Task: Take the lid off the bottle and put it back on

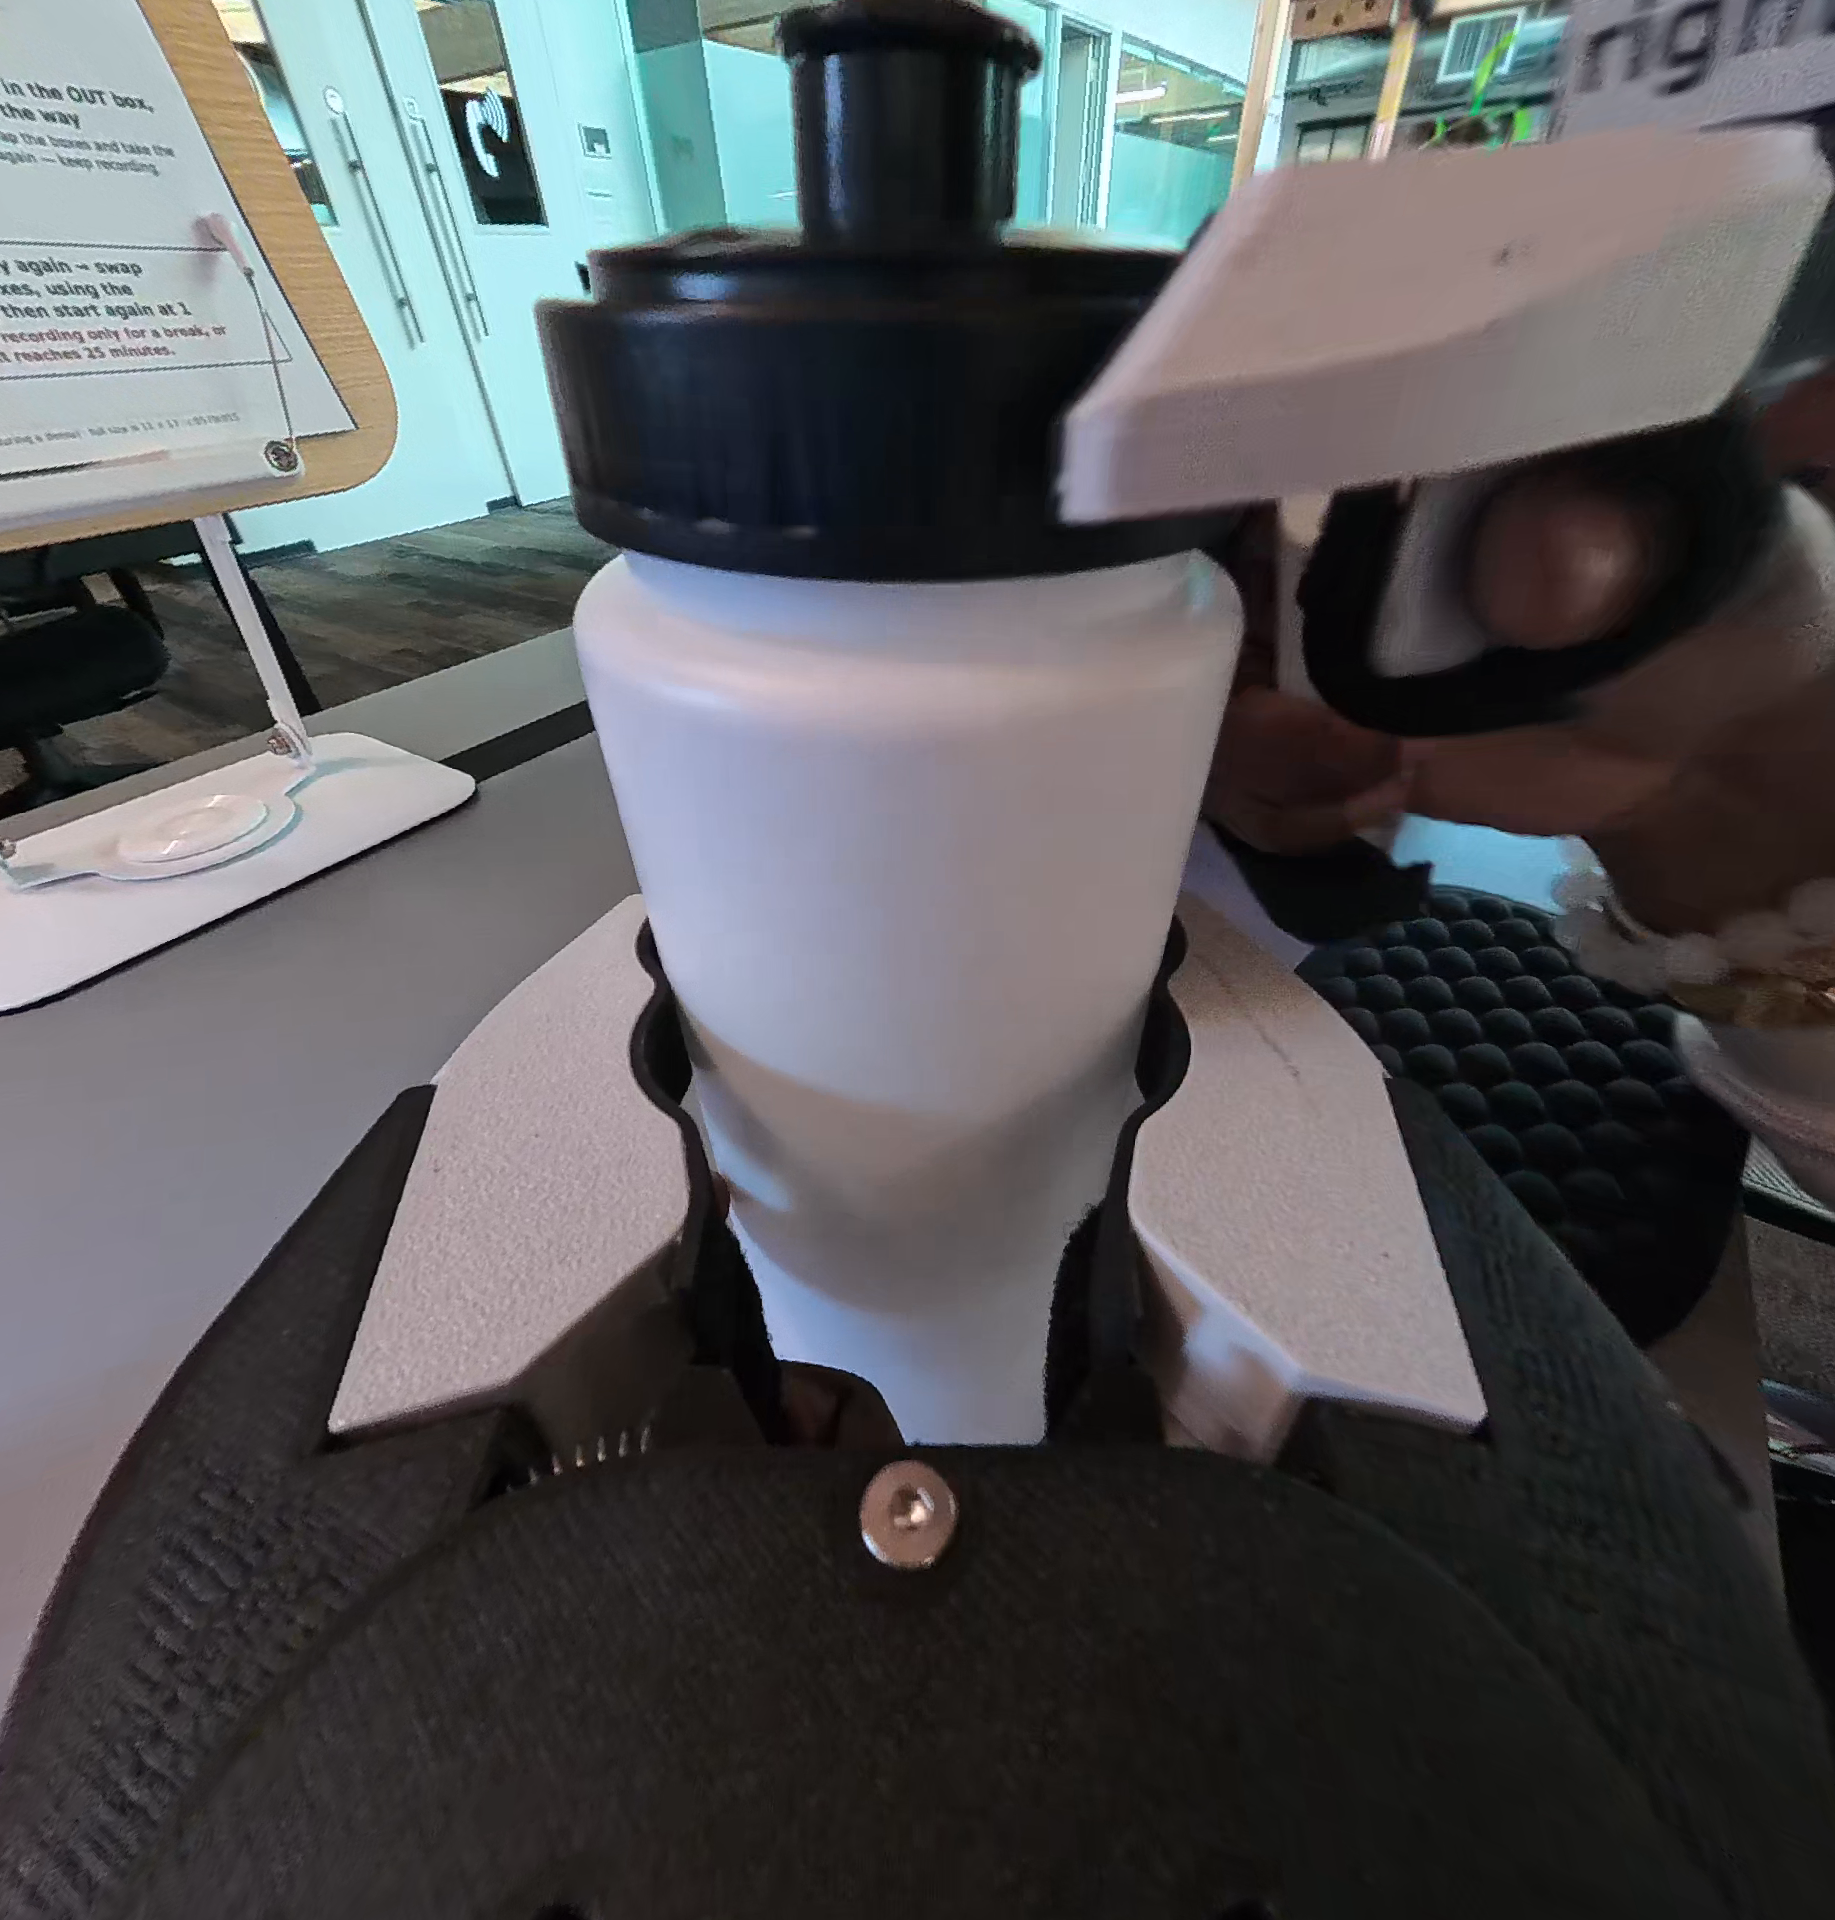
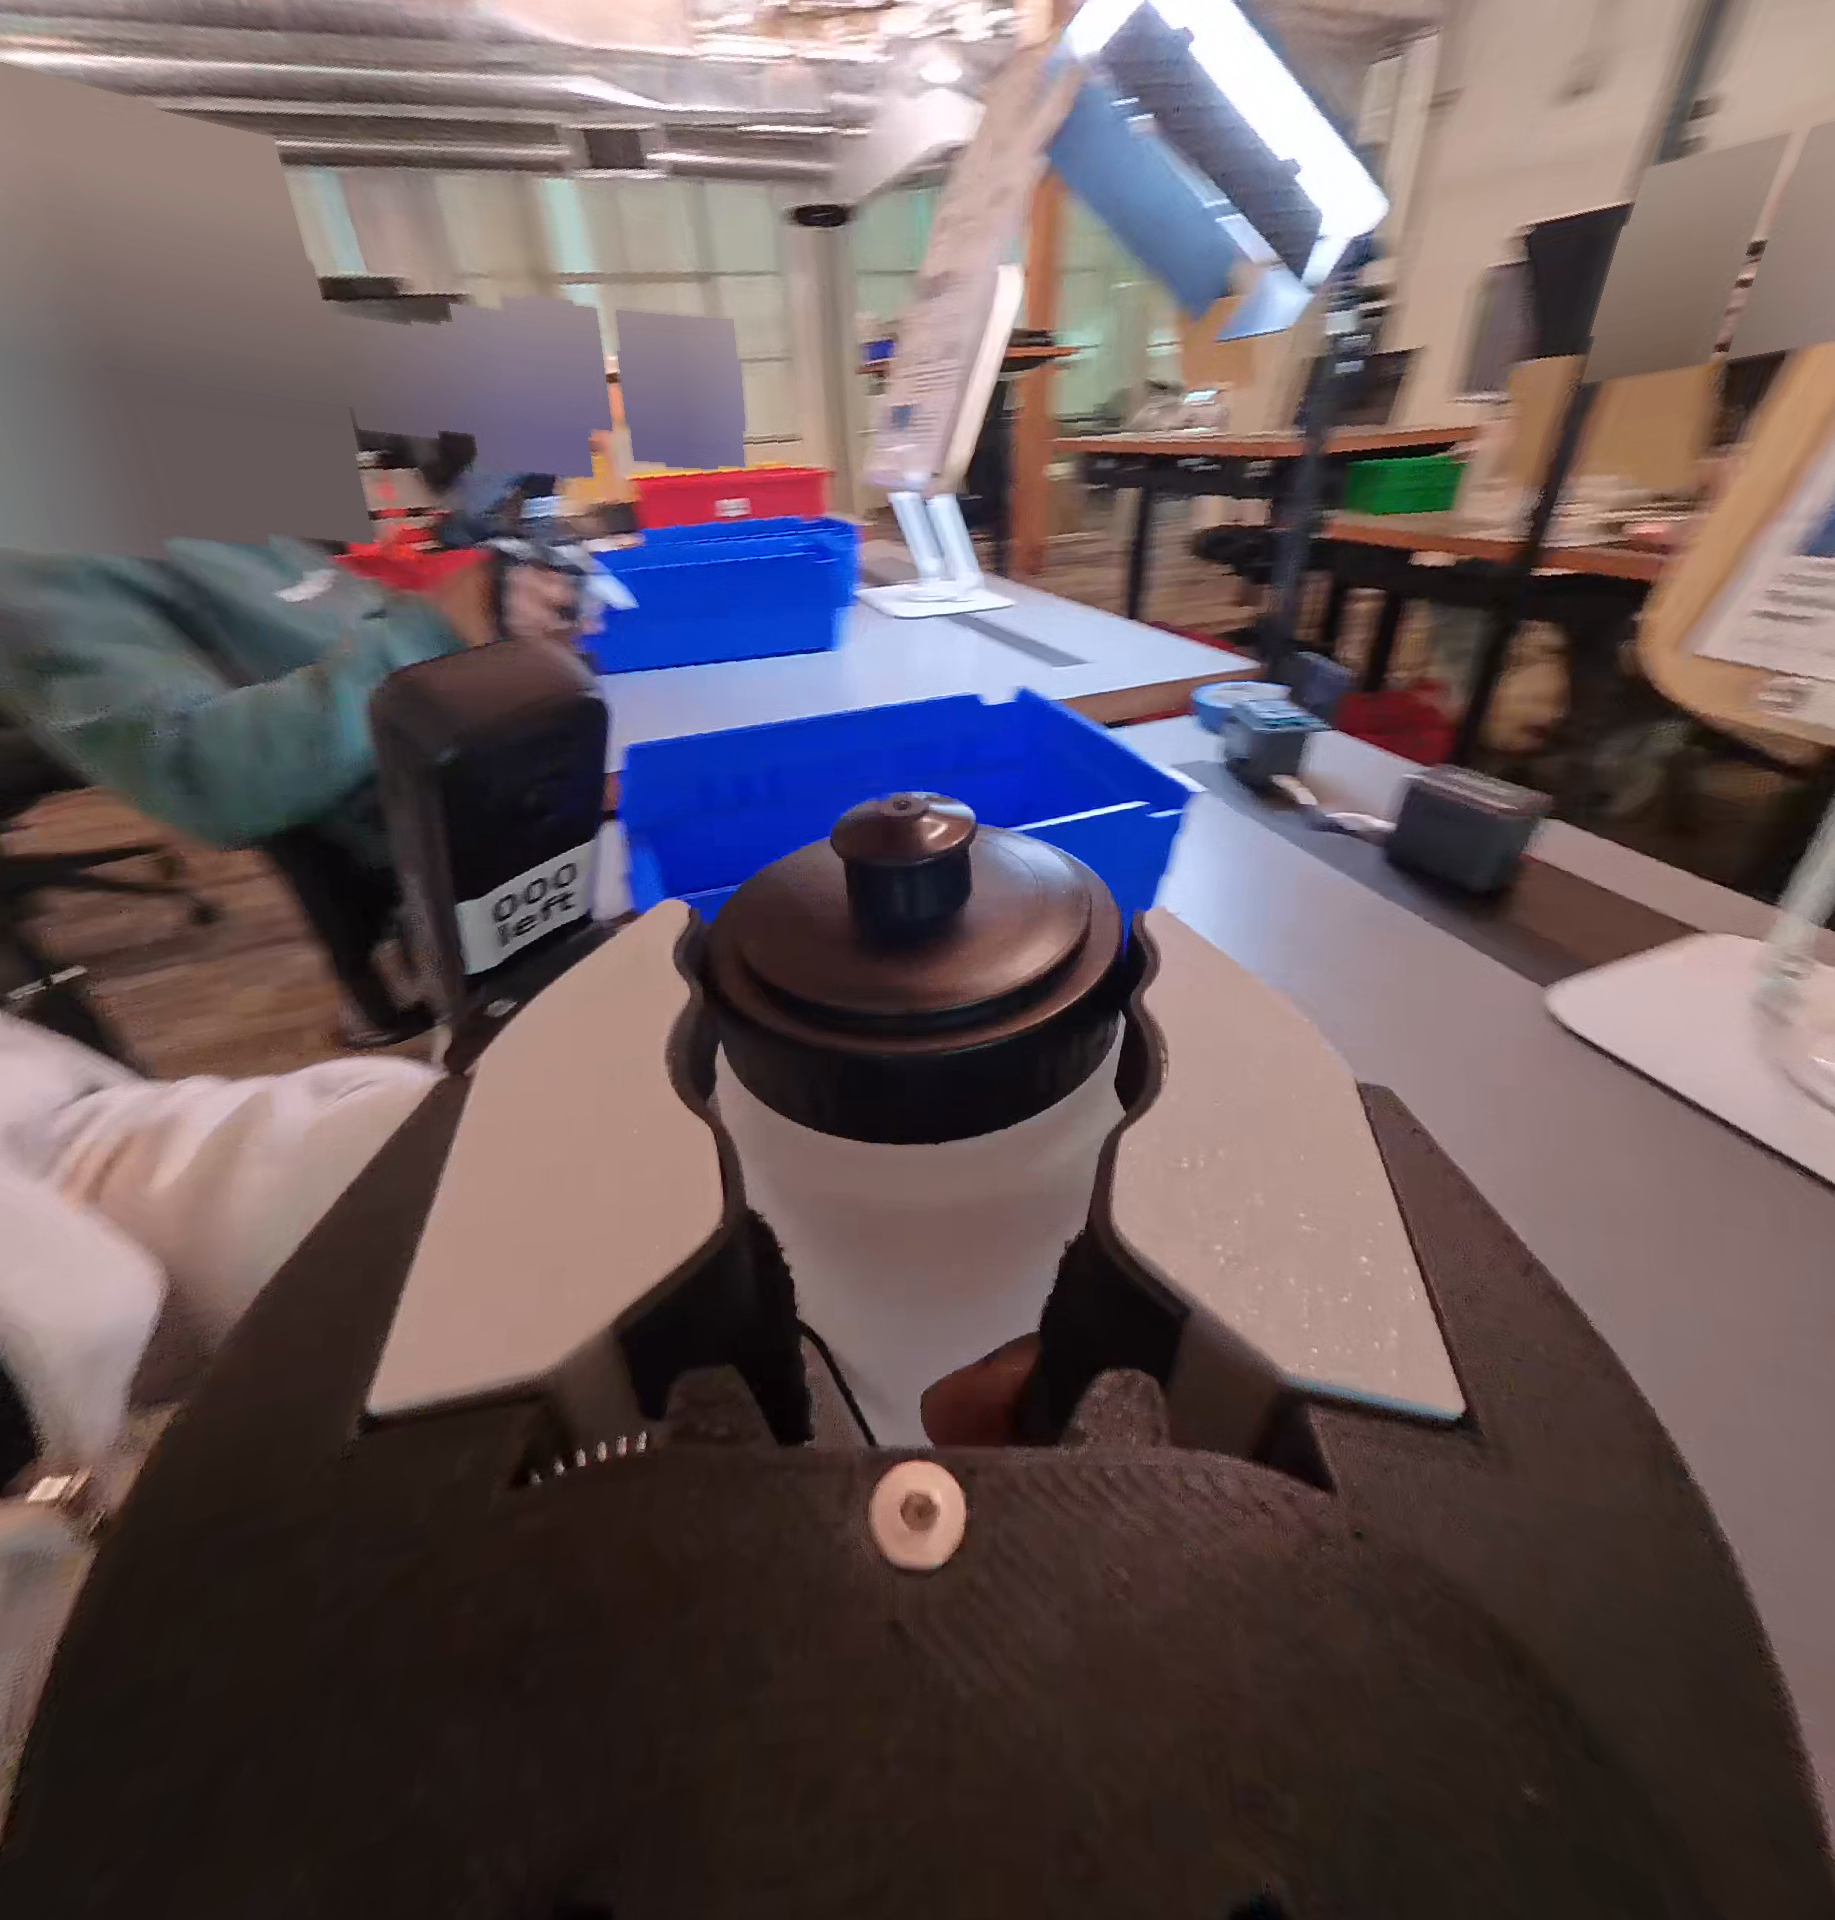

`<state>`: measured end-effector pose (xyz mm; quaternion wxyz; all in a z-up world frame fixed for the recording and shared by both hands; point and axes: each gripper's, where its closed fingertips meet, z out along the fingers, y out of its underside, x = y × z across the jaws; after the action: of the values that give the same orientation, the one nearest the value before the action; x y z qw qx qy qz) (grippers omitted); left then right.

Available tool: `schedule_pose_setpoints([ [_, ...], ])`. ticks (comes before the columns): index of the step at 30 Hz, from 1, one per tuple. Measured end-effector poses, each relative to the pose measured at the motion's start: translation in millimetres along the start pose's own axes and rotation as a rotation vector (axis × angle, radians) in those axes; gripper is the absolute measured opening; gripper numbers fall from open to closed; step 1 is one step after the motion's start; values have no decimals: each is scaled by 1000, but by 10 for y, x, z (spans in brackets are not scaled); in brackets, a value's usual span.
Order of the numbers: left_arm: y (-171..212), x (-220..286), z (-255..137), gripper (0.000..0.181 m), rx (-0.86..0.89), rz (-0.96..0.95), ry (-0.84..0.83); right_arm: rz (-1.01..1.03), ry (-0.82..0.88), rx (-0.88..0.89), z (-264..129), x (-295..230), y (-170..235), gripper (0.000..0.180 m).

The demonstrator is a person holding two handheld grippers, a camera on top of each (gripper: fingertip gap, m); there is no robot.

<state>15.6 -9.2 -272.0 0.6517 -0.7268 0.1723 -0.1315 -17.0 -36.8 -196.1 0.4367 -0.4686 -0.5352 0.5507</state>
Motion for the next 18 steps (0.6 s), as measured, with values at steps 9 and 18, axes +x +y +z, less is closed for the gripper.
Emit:
schedule_pose_setpoints([
  [9,7,-86,-26,87,-2,-36,-25,-102,304,-5,-327,-206,62,49],
  [18,3,-21,-10,87,0,-10,13,-100,-4,48,-362,-148,-157,79],
])
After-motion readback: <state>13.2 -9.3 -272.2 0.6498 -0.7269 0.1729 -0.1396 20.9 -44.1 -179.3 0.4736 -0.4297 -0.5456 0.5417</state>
